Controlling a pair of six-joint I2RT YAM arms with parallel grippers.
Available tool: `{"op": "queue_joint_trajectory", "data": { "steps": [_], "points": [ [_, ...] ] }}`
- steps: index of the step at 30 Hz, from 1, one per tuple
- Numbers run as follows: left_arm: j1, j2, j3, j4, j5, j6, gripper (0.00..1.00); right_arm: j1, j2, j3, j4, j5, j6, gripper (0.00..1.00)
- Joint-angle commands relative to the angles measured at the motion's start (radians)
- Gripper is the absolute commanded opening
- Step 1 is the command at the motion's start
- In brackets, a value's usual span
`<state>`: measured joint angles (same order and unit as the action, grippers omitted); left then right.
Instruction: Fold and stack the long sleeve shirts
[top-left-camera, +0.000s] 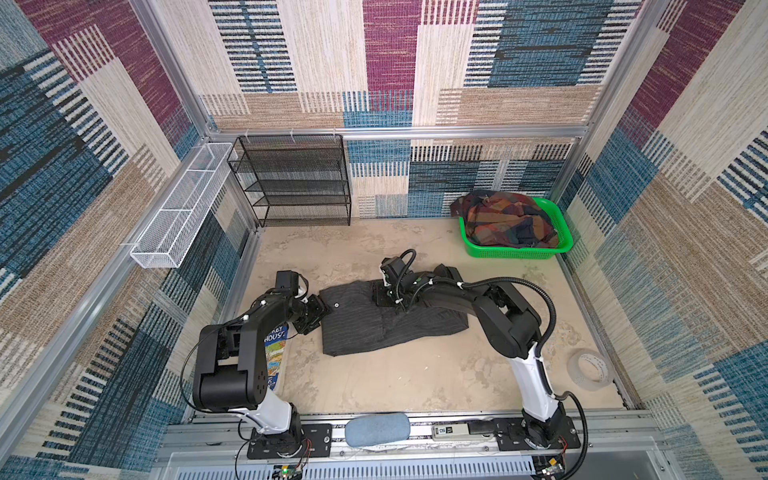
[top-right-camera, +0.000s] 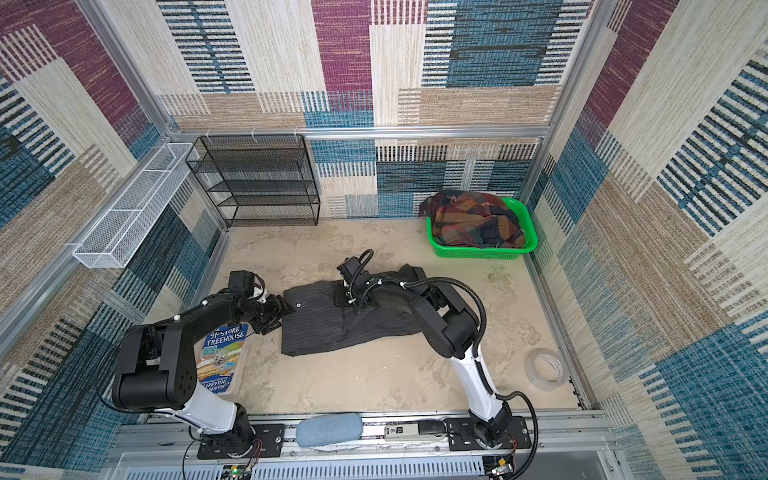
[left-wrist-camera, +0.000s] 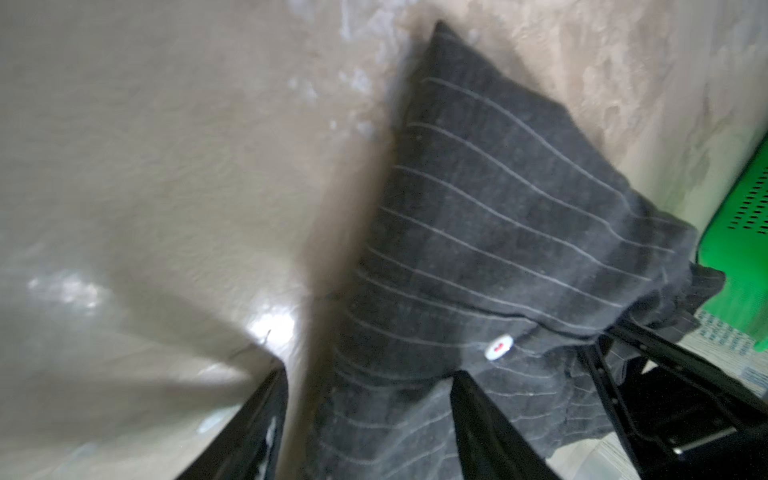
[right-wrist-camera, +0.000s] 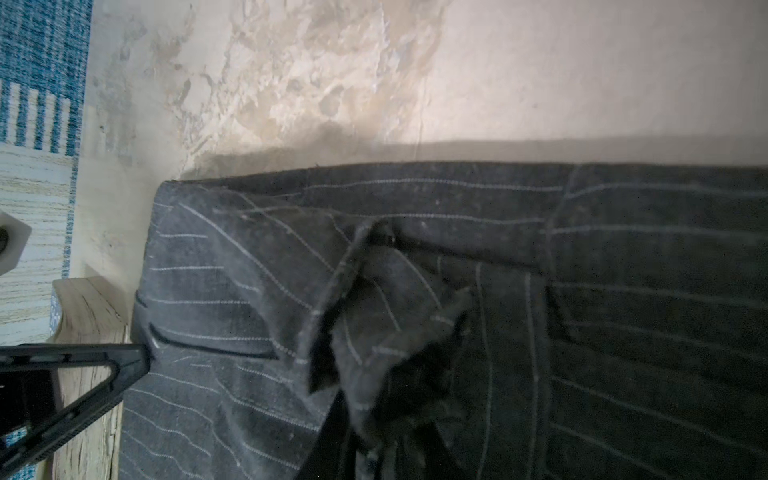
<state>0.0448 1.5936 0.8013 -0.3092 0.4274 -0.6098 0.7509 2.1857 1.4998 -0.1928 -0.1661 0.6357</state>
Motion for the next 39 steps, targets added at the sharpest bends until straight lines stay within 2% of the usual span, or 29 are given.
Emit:
{"op": "queue_joint_trajectory", "data": {
  "steps": [1, 6, 9, 15, 24, 32, 39],
  "points": [
    [-0.006, 0.010, -0.041, 0.086, 0.019, 0.009, 0.65, -0.002, 0.033, -0.008, -0.082, 0.015, 0.015, 0.20],
    [-0.023, -0.004, -0.085, 0.181, 0.084, 0.001, 0.58, -0.006, 0.050, -0.009, -0.088, 0.014, 0.026, 0.20],
    [-0.031, -0.020, -0.108, 0.229, 0.114, -0.011, 0.47, -0.007, 0.057, -0.008, -0.086, 0.014, 0.031, 0.19],
    [-0.034, -0.094, -0.101, 0.191, 0.060, -0.014, 0.01, -0.008, 0.037, -0.003, -0.080, 0.016, 0.036, 0.20],
    [-0.034, -0.191, 0.059, -0.141, -0.099, 0.063, 0.00, -0.008, -0.194, -0.050, -0.118, 0.098, -0.015, 0.35],
    [-0.060, -0.214, 0.185, -0.305, -0.170, 0.108, 0.00, -0.005, -0.318, -0.178, -0.099, 0.058, -0.059, 0.35],
    [-0.180, -0.172, 0.361, -0.496, -0.352, 0.125, 0.00, 0.014, -0.341, -0.274, 0.013, 0.009, -0.055, 0.32]
  ]
}}
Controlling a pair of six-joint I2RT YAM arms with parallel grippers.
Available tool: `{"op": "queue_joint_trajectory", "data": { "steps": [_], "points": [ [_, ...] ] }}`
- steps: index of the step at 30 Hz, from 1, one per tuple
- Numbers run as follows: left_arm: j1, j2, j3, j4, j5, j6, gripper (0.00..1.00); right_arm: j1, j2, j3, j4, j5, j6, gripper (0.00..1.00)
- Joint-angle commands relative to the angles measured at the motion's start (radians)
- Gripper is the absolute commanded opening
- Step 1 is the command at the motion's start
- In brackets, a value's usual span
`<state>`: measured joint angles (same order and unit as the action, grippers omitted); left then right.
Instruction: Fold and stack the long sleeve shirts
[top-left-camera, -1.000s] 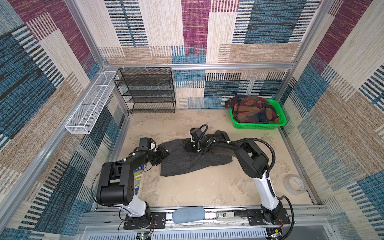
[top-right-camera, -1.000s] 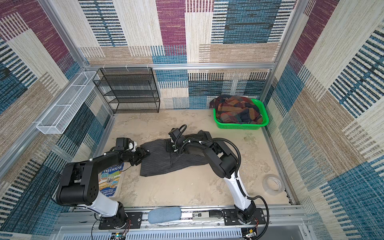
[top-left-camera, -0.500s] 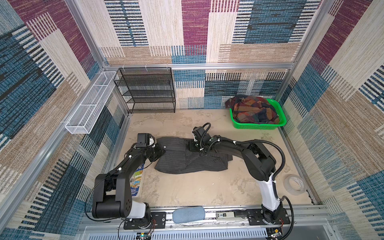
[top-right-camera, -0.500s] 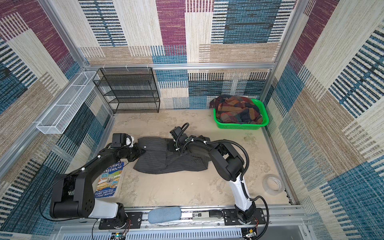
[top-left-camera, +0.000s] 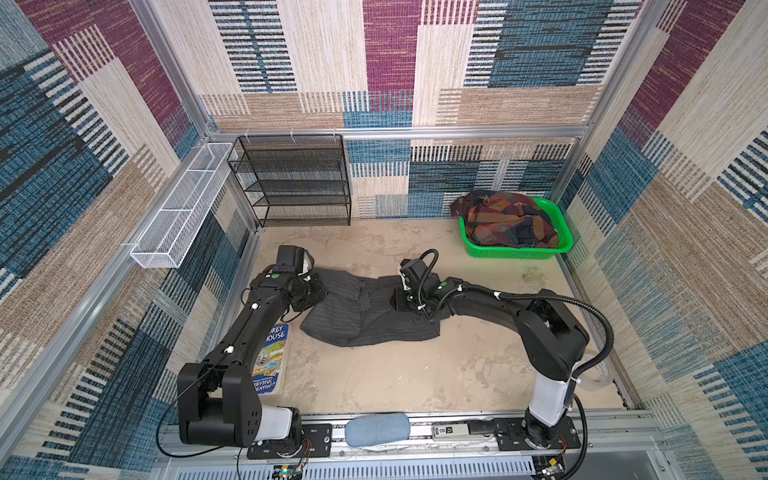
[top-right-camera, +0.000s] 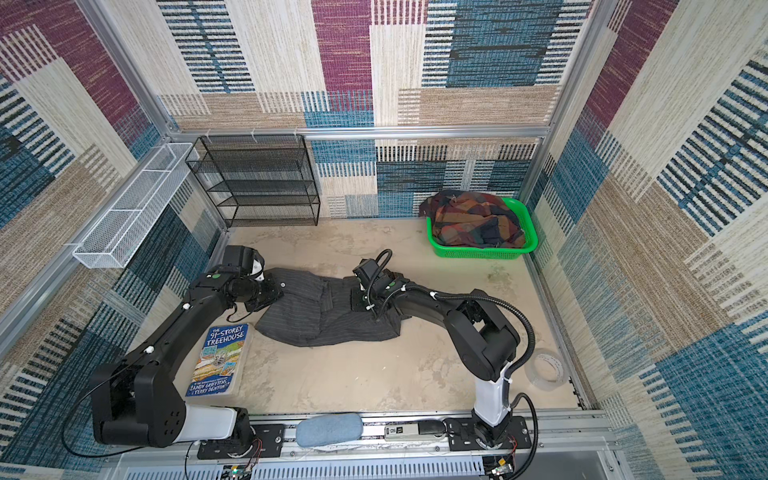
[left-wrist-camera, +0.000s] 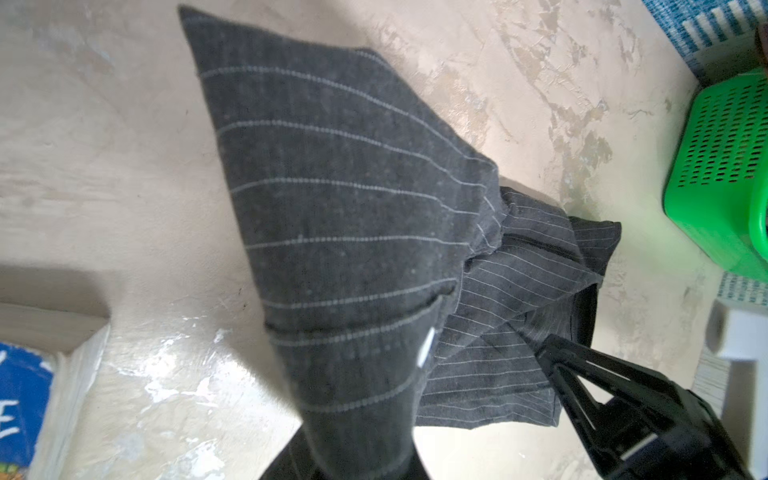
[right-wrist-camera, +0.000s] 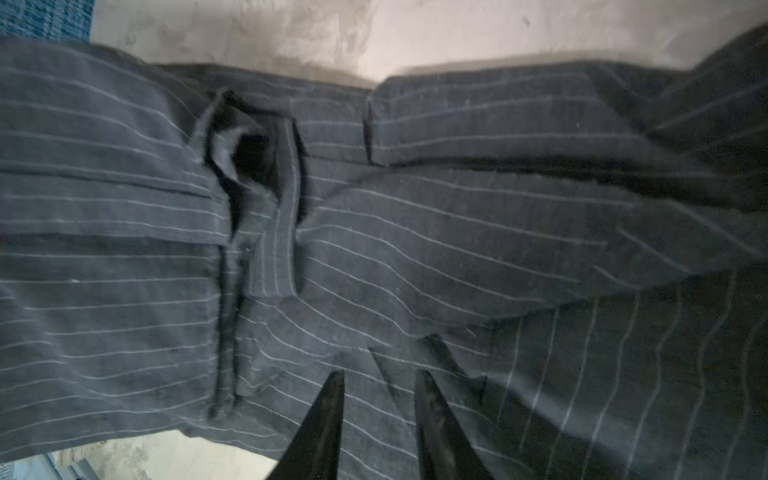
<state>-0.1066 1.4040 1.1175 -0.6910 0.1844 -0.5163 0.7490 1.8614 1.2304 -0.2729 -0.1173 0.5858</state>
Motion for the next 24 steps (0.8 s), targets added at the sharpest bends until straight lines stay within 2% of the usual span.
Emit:
{"op": "queue_joint_trajectory", "data": {
  "steps": [1, 9, 15, 24],
  "points": [
    [-0.049, 0.026, 0.067, -0.136, -0.134, 0.025, 0.00, 0.027, -0.017, 0.000, 0.100, -0.046, -0.007, 0.32],
    [-0.201, 0.101, 0.248, -0.282, -0.305, -0.042, 0.00, 0.065, -0.017, -0.028, 0.204, -0.101, 0.039, 0.30],
    [-0.316, 0.176, 0.385, -0.371, -0.393, -0.091, 0.00, 0.075, 0.033, -0.016, 0.279, -0.142, 0.038, 0.29],
    [-0.437, 0.298, 0.568, -0.497, -0.498, -0.191, 0.00, 0.091, 0.147, 0.044, 0.378, -0.234, 0.100, 0.27]
  ]
}}
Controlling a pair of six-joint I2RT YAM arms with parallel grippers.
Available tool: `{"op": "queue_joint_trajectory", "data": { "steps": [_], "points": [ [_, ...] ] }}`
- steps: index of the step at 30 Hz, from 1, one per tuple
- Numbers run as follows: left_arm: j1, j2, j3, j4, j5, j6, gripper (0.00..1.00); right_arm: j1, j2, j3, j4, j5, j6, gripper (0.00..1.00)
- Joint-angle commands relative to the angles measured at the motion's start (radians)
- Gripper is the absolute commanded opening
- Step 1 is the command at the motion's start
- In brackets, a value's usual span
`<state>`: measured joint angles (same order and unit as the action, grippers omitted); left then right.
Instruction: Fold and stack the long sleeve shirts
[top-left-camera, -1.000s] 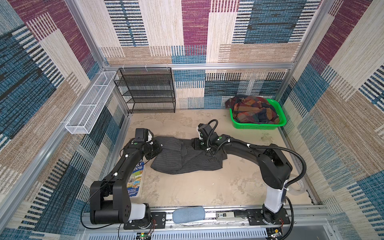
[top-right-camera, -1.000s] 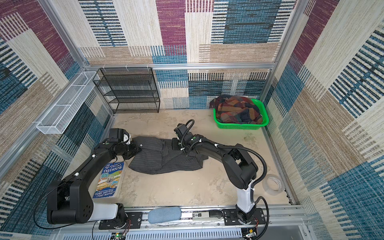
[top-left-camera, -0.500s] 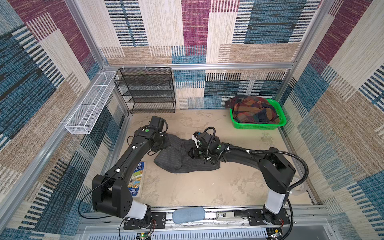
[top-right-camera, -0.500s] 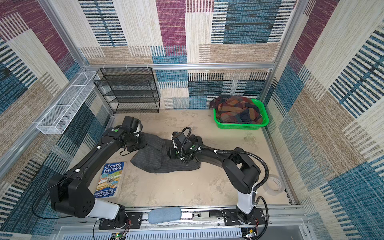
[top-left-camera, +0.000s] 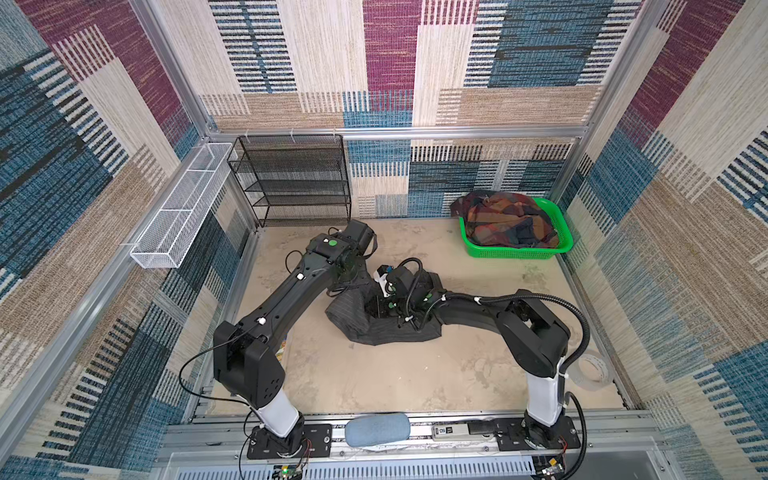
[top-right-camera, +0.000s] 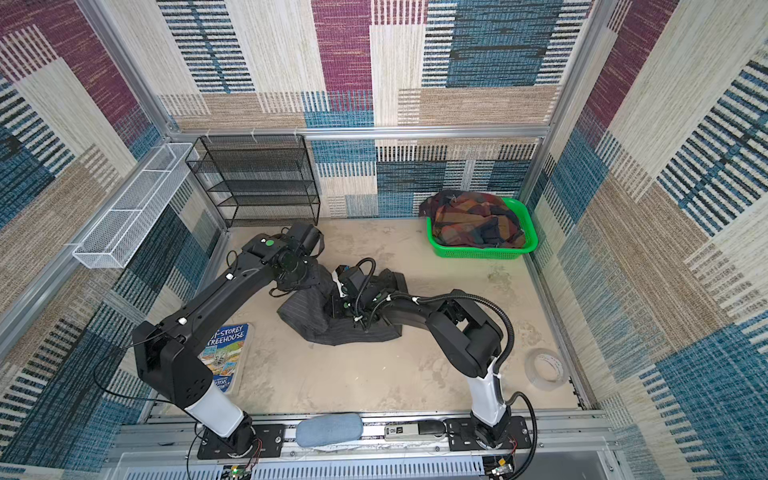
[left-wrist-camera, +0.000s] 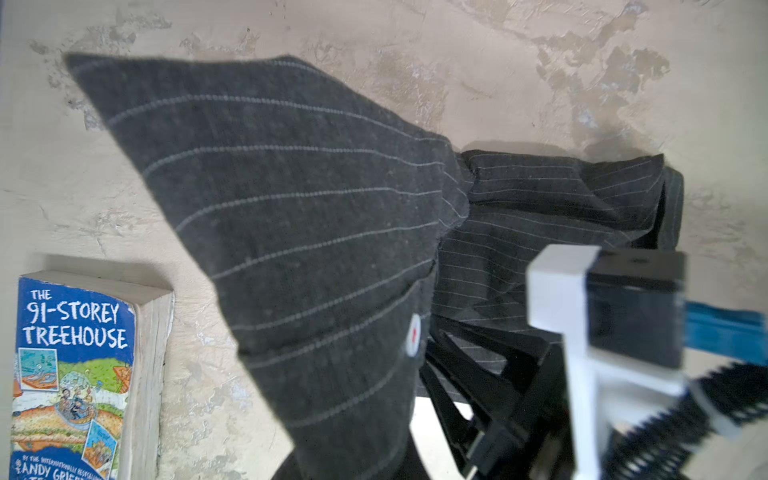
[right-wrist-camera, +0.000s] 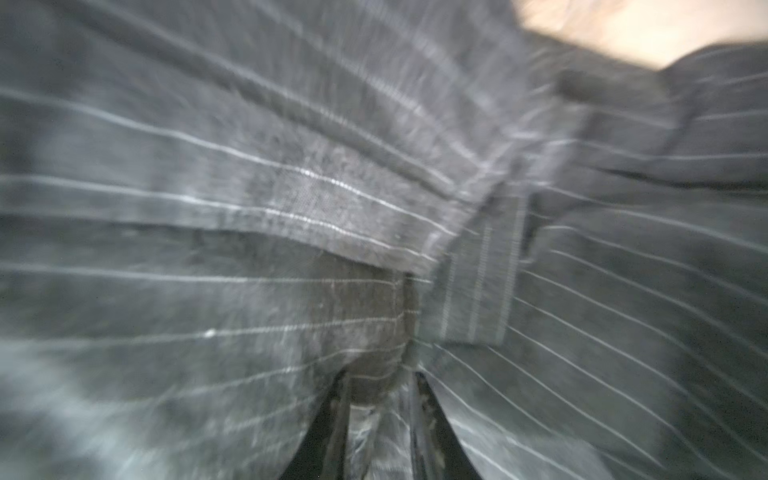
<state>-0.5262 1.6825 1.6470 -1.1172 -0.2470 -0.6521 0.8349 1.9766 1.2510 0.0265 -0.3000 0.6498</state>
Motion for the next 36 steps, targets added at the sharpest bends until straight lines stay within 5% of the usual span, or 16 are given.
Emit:
{"op": "queue_joint_trajectory", "data": {
  "steps": [1, 6, 14, 21, 36],
  "points": [
    [-0.023, 0.026, 0.049, -0.078, -0.076, -0.062, 0.00, 0.008, 0.048, 0.032, 0.083, -0.059, 0.042, 0.27],
    [-0.031, 0.051, 0.079, -0.114, -0.143, -0.077, 0.00, 0.015, 0.073, 0.032, 0.094, -0.037, 0.058, 0.26],
    [-0.032, 0.100, 0.085, -0.157, -0.304, -0.007, 0.00, 0.012, -0.158, -0.095, -0.015, 0.099, -0.012, 0.27],
    [-0.050, 0.130, 0.117, -0.160, -0.298, -0.033, 0.00, -0.003, -0.335, -0.214, -0.152, 0.257, -0.028, 0.29],
    [-0.199, 0.347, 0.365, -0.262, -0.291, -0.189, 0.00, -0.165, -0.638, -0.484, -0.172, 0.319, 0.071, 0.33]
  ]
}}
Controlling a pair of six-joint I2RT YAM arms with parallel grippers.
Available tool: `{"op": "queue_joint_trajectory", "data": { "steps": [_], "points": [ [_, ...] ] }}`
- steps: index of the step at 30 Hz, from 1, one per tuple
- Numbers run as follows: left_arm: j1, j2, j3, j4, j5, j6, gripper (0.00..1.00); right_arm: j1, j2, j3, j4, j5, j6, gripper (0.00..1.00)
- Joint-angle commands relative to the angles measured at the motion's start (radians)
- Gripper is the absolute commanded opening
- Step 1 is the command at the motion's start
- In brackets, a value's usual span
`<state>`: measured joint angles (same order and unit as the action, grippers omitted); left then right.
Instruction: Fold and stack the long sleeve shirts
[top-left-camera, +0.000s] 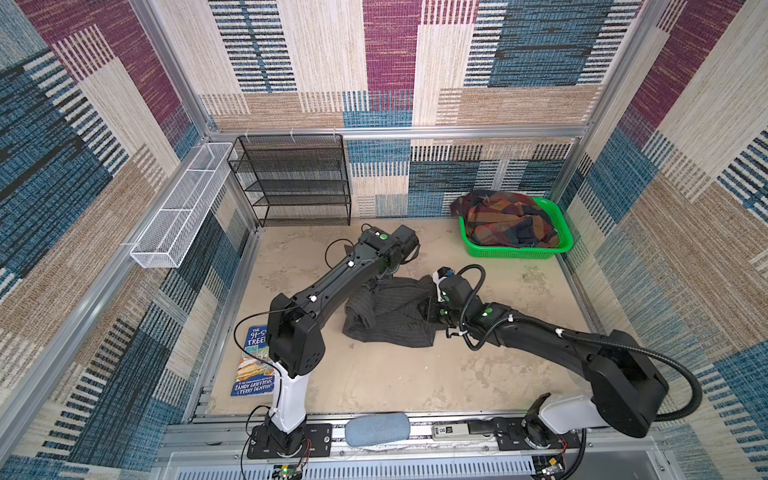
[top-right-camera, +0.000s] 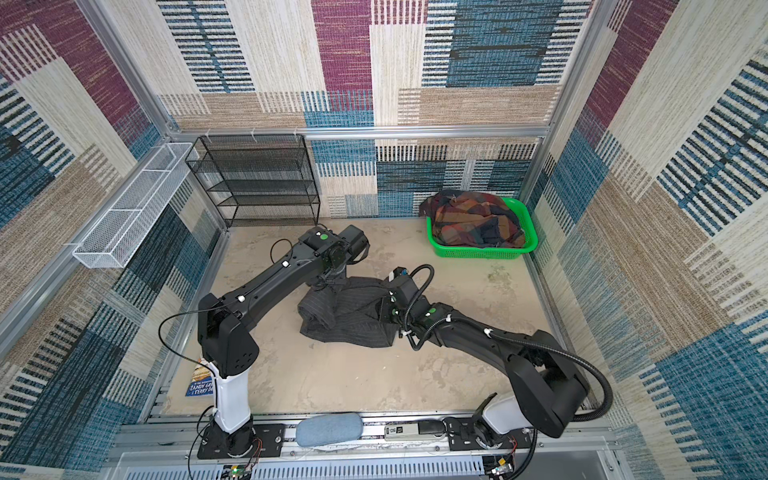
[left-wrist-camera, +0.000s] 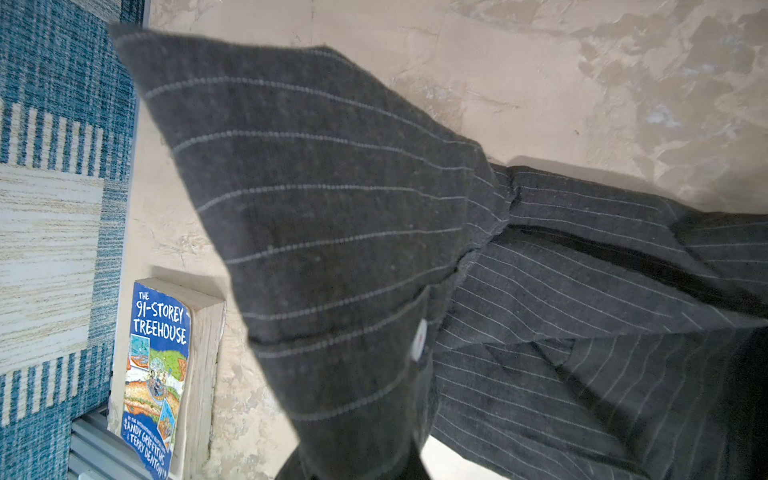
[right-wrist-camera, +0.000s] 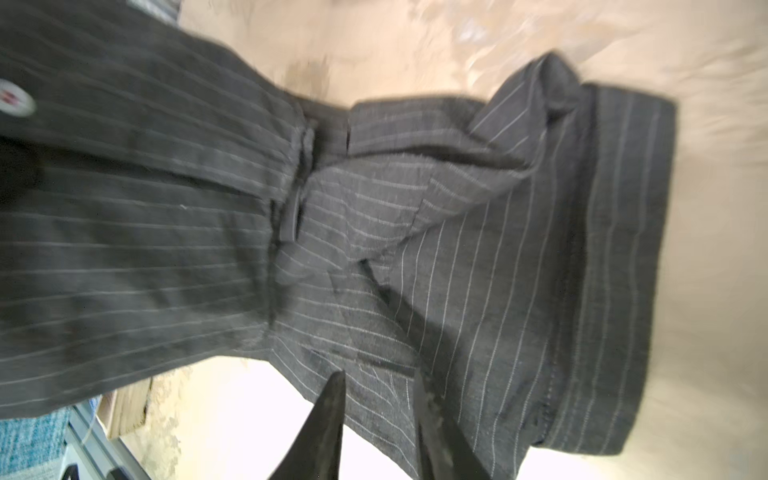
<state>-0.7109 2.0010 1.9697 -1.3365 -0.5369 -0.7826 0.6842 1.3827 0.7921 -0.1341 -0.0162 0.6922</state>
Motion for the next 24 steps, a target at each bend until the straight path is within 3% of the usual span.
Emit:
{"op": "queue_joint_trajectory", "data": {
  "steps": [1, 15, 24],
  "points": [
    [-0.023, 0.051, 0.071, -0.056, 0.001, -0.069, 0.00, -0.022, -0.066, -0.037, -0.016, 0.039, 0.032, 0.33],
    [-0.097, 0.259, 0.405, -0.212, -0.035, -0.097, 0.00, -0.092, -0.168, -0.159, 0.017, 0.029, 0.061, 0.34],
    [-0.056, 0.176, 0.252, -0.207, -0.152, 0.060, 0.00, -0.098, -0.128, -0.116, 0.017, -0.009, 0.026, 0.32]
  ]
}}
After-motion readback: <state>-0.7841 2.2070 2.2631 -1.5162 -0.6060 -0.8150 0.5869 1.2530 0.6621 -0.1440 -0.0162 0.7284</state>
